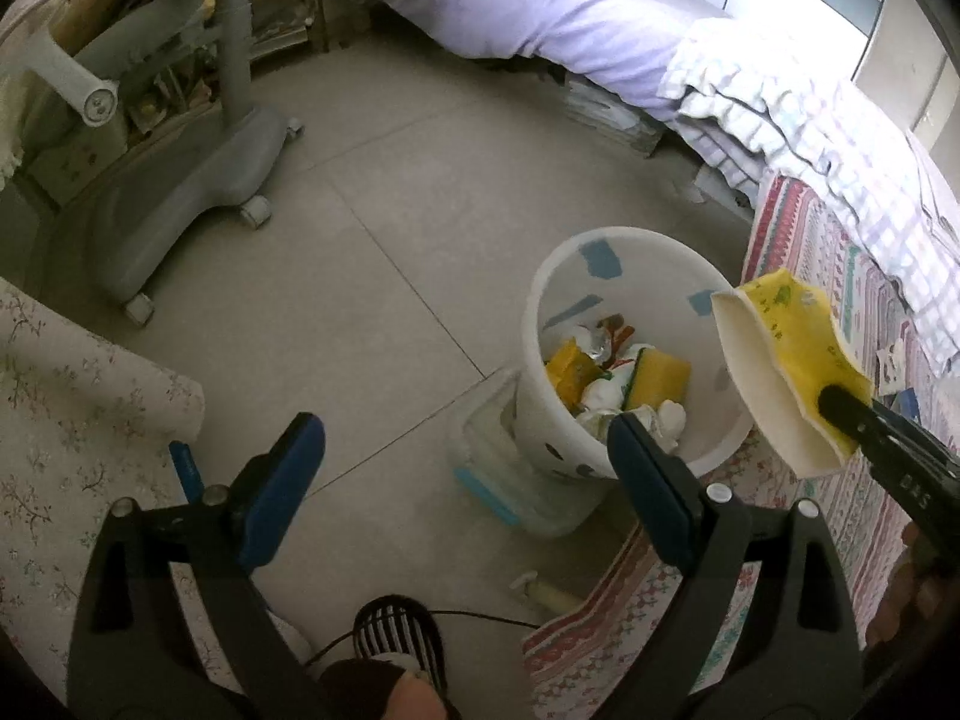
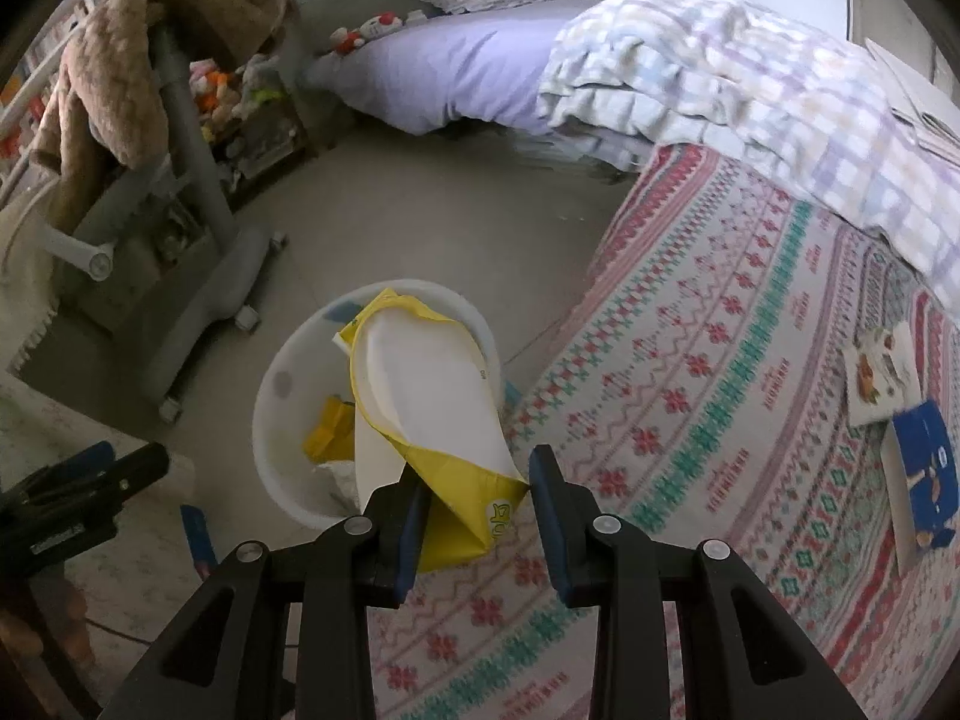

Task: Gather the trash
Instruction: 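Carry both bags to the wastebasket and open both tools, then move both tools back over the bed toward the blue box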

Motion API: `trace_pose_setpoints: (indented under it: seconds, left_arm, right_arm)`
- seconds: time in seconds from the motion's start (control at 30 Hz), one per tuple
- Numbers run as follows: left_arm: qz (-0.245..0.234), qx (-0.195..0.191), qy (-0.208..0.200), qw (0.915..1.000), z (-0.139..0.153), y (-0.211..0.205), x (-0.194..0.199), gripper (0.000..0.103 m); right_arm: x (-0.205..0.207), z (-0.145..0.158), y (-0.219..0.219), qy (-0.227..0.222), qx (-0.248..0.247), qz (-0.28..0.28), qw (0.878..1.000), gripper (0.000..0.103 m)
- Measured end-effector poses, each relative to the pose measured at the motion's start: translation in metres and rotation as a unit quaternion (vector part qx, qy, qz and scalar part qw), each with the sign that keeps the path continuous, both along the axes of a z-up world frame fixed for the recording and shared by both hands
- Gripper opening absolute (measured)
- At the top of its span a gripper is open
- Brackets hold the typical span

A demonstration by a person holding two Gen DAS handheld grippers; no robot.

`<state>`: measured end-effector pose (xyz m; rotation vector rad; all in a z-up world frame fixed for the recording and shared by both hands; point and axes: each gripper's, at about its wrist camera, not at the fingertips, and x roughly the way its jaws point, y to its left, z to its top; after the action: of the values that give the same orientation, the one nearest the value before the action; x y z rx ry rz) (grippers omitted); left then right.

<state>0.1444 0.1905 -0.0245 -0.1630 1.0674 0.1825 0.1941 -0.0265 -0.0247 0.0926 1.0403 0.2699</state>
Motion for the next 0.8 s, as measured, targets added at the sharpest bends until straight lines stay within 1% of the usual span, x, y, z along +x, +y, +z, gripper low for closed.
trace_pose_setpoints:
  seconds: [0.13,0.17,0.2,0.27,0.3,0.33,0.47,0.6,0.8]
  left_arm:
    - [0.004,-0.004,-0.003,1.0,0.001,0.006,-0.001,0.095]
    - [0.004,-0.005,-0.003,1.0,0.0,0.005,-0.001,0.095]
    - [0.005,-0.006,-0.003,1.0,0.0,0.005,-0.001,0.095]
    - [0.002,-0.008,-0.004,1.0,0.001,0.005,-0.002,0.095]
    - [0.001,-0.006,-0.006,1.0,0.002,0.005,-0.003,0.095]
    - [0.0,-0.005,-0.007,1.0,0.003,0.005,-0.004,0.095]
    - [-0.004,-0.004,-0.015,0.9999,0.007,0.002,-0.006,0.095]
    - [-0.014,-0.022,-0.018,0.9995,0.01,-0.004,-0.009,0.095]
    - [-0.026,-0.025,-0.023,0.9991,0.014,-0.016,-0.009,0.095]
  right_arm:
    - [0.007,0.0,0.01,-0.001,0.002,0.004,1.0,0.035]
    - [0.008,0.0,0.01,-0.003,0.009,0.006,1.0,0.035]
    - [0.009,0.002,0.01,-0.011,0.028,0.01,0.999,0.038]
    - [0.011,0.005,0.01,-0.016,0.042,0.002,0.999,0.055]
    - [0.011,0.006,0.009,-0.019,0.045,-0.003,0.999,0.066]
    - [0.009,0.008,0.007,-0.025,0.048,-0.008,0.999,0.068]
    - [0.004,0.01,0.005,-0.023,0.035,-0.001,0.999,0.068]
    - [-0.006,0.01,-0.001,-0.019,0.022,0.008,1.0,0.069]
    - [-0.022,0.011,-0.016,-0.014,0.004,0.013,1.0,0.07]
